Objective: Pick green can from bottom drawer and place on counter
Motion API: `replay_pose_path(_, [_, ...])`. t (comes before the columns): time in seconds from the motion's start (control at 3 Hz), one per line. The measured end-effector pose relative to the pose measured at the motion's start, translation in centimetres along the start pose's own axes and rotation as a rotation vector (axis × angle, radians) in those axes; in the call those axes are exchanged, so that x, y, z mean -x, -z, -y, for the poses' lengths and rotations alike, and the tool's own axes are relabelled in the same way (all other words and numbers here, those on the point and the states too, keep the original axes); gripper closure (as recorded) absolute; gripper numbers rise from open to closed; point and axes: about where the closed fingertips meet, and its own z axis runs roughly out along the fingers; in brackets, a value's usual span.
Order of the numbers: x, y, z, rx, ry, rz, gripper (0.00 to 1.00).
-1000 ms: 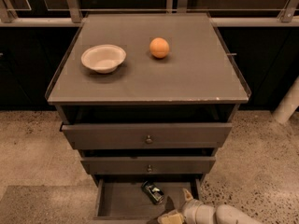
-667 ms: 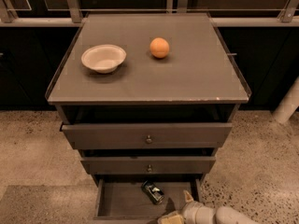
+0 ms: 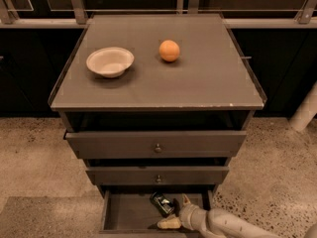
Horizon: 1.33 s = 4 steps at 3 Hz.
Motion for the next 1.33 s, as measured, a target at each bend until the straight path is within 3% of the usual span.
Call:
replay_pose_path(0.67, [-0.8, -1.4, 0.7, -0.033, -0.016, -0.014, 0.0])
replay_pose_path(1.0, [-1.1, -4.3, 1.8, -0.067, -0.019, -0.012, 0.0])
replay_pose_path(1.33, [-0.8, -7.2, 2.8, -0.078, 0.017, -0.017, 0.0])
